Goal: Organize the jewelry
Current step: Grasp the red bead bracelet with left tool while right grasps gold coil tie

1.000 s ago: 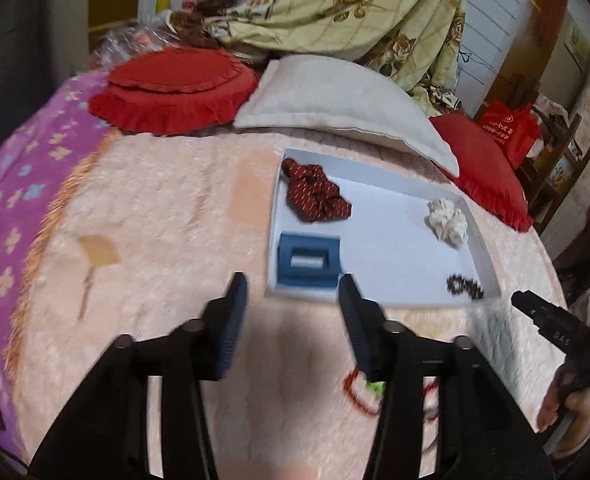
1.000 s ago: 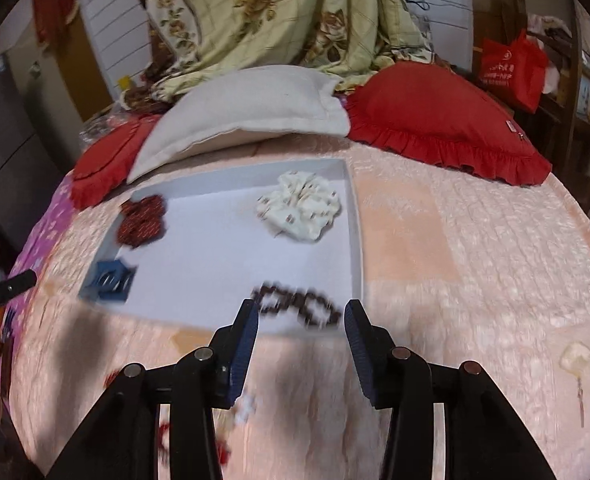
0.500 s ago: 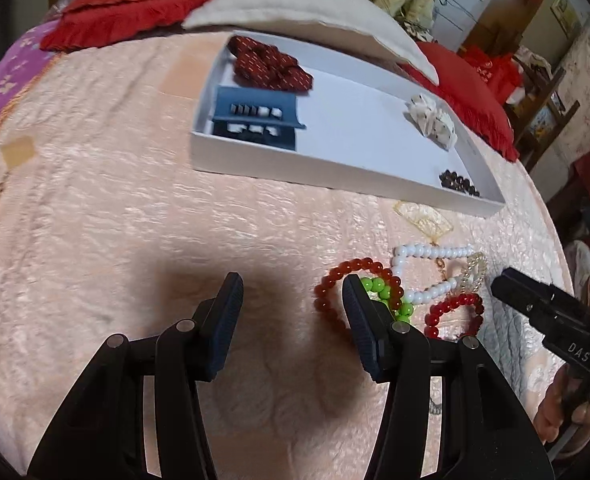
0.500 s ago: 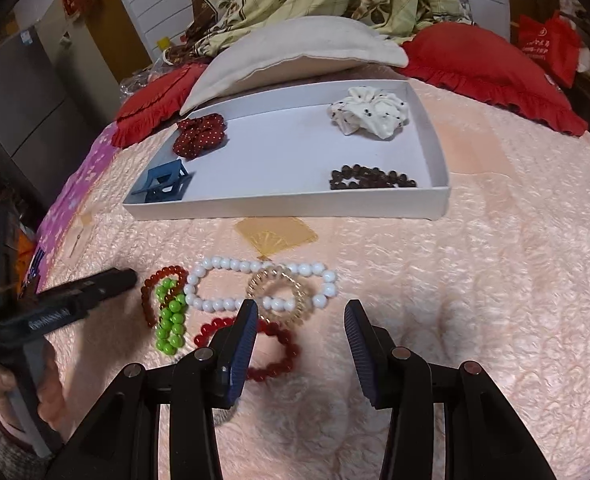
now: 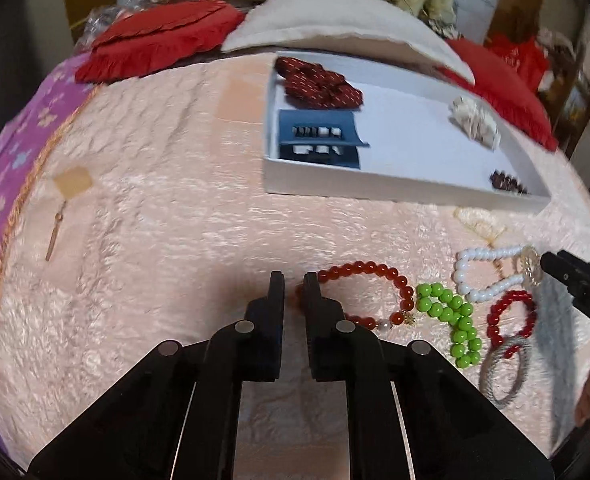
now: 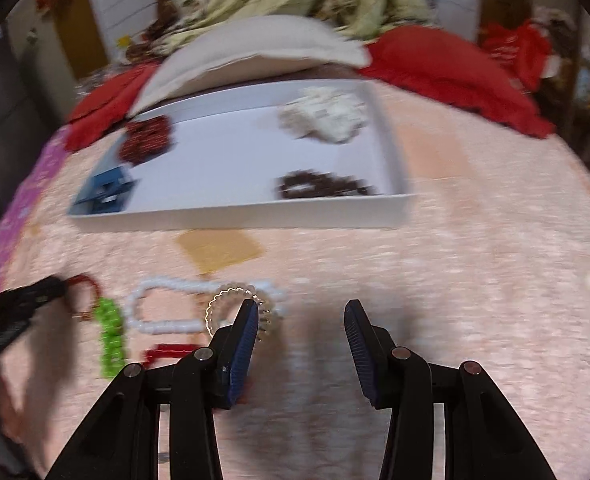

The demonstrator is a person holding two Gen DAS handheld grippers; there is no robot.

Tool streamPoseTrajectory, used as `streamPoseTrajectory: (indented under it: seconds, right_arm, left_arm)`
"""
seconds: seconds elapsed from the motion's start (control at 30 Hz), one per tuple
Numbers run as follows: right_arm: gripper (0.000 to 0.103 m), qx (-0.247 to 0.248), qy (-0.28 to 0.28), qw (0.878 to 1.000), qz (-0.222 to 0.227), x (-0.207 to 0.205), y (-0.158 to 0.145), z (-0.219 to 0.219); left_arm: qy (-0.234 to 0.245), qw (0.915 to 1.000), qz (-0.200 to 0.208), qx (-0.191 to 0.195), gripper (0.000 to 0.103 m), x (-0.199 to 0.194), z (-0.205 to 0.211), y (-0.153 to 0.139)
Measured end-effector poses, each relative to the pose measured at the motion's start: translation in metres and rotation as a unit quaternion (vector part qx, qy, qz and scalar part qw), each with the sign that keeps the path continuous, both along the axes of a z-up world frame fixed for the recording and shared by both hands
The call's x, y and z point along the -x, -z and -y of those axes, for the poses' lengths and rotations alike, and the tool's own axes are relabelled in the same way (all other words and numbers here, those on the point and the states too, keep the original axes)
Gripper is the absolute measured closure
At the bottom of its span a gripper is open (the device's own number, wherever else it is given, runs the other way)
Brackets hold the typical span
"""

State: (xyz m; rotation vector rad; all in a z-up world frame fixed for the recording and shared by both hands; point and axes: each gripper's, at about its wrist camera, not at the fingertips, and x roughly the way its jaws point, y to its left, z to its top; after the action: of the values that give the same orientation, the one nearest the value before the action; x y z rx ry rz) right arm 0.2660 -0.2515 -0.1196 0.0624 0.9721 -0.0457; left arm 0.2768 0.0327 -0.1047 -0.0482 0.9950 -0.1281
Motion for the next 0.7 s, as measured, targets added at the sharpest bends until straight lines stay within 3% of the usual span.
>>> streamPoseTrajectory:
  seconds: [0.2,0.47,0.53,0.7]
  right_arm:
    - [0.060,-0.033,0.007,0.999,0.007,0.009,-0.011,0.021]
    - [0.060,-0.093,0.003,0.995,-0.021,0.006,0.009,0.021]
    - [0.060,-0.105,0.001,0.994,-0.023,0.006,0.012,0.019]
    - [0.060,-0.075,-0.002,0.997,-0.022,-0.001,0.015,0.010]
  left_arm:
    - [-0.004,0.9990,0.008,0.044,0.095,0.004,-0.019,-0.009]
    - [0.005,0.9926,-0.003,0.121,0.093,0.005,-0.033,-0.007]
    - [0.007,0.9908,-0.007,0.135,0.088,0.003,-0.034,-0.005]
    - [0.015,0.9894,-0.026,0.142,0.083,-0.002,-0.030,0.005]
